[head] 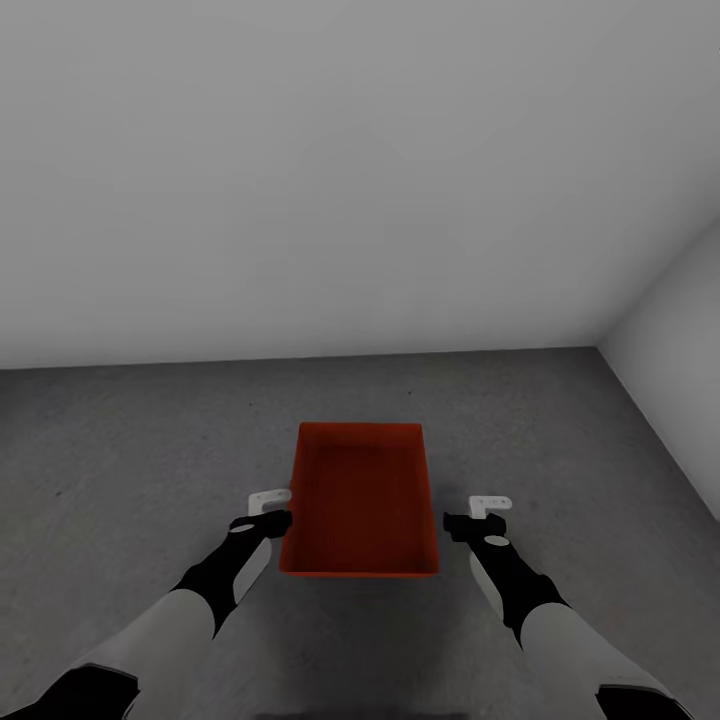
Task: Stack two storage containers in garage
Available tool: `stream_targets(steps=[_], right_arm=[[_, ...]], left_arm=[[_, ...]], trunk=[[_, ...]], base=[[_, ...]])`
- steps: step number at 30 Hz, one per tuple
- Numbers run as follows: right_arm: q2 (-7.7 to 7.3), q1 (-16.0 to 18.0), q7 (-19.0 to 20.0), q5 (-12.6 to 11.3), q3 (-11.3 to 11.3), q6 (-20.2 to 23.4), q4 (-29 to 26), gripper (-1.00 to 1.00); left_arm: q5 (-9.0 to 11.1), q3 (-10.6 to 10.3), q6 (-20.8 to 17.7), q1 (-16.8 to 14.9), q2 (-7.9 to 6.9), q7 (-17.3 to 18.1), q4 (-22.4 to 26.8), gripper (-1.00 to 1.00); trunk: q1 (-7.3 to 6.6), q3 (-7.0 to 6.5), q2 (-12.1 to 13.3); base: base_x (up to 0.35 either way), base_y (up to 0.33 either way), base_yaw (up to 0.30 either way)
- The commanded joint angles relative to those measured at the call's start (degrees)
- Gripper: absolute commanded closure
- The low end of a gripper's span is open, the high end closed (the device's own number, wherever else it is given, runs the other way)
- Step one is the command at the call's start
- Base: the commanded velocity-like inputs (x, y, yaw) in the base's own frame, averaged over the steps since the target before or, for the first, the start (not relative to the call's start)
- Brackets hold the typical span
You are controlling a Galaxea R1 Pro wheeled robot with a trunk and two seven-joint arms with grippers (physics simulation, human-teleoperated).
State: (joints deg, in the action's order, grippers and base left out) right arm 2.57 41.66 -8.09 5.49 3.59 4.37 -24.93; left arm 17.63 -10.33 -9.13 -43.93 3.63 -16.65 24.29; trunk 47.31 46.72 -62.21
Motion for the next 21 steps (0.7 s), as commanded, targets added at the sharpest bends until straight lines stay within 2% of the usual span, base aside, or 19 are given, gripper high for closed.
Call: stream_targets(steps=[1, 21], right_arm=[[0.07, 0.0, 0.01, 0.57, 0.37, 0.37, -0.12, -1.0], [0.07, 0.0, -0.26, 0.66, 0.37, 0.37, 0.52, -1.0]], left_arm=[[0.47, -0.48, -0.27, -0.01, -0.1, -0.49, 0.08, -1.0], [0.47, -0.55, -0.27, -0.01, -0.46, -0.49, 0.05, -1.0]], trunk=[[-0.22, -0.15, 0.39], [-4.62, -3.74, 8.41]], base=[[0.0, 0.0, 0.0], [0.0, 0.0, 0.0]])
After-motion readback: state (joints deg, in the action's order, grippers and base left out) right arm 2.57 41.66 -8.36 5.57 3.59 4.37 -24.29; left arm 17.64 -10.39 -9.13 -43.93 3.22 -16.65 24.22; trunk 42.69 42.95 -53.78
